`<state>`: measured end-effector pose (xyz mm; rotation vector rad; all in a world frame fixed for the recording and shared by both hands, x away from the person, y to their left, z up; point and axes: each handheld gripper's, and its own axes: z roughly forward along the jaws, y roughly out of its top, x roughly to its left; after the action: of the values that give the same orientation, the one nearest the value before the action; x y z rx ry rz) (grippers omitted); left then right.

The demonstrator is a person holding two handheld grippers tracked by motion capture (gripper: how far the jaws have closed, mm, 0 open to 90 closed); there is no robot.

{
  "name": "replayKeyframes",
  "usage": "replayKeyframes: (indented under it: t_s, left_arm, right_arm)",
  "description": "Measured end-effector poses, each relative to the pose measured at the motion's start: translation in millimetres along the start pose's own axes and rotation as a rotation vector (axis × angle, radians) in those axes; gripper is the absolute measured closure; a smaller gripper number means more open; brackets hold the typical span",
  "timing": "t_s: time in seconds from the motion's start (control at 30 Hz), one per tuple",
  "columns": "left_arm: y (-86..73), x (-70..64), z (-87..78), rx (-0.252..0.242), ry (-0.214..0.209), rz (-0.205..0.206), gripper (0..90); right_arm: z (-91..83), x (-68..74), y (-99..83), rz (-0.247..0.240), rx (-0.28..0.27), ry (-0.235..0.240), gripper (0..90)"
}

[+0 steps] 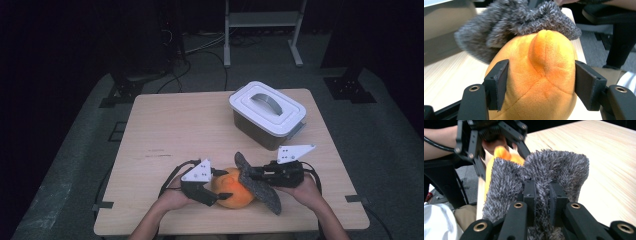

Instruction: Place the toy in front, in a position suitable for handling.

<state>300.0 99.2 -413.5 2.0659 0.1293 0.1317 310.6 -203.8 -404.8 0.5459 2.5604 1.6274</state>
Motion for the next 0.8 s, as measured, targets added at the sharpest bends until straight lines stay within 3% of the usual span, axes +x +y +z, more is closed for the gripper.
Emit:
replayKeyframes:
  t_s: [0.07, 0.1, 0.37, 0.57, 0.7, 0.8]
  left_arm:
    - [-1.1, 1.8, -1.2, -0.006, 0.004, -0.015, 34.3]
    - [-3.1, 5.8, -4.3, -0.013, 0.01, -0.046, 34.4]
    - [-11.1, 19.7, -13.5, -0.039, 0.027, -0.17, 34.5]
    - [-13.7, 25.6, -17.0, -0.055, 0.037, -0.232, 36.1]
    - [-11.5, 24.7, -15.7, -0.063, 0.038, -0.245, 37.9]
    - [-7.8, 22.7, -18.4, -0.075, 0.047, -0.239, 40.9]
  right_arm:
    - [-1.8, -2.7, -2.6, 0.014, 0.002, -0.01, 77.4]
    - [-2.5, -3.5, -3.6, 0.017, 0.004, -0.015, 77.4]
    - [-6.0, -3.7, -4.0, 0.019, -0.008, -0.028, 77.3]
    - [-7.9, -4.5, -4.2, 0.025, -0.016, -0.046, 77.4]
    - [-9.9, 4.5, 5.0, -0.01, -0.082, -0.01, 77.4]
    - [-3.7, 7.4, 4.9, -0.035, -0.037, -0.025, 77.3]
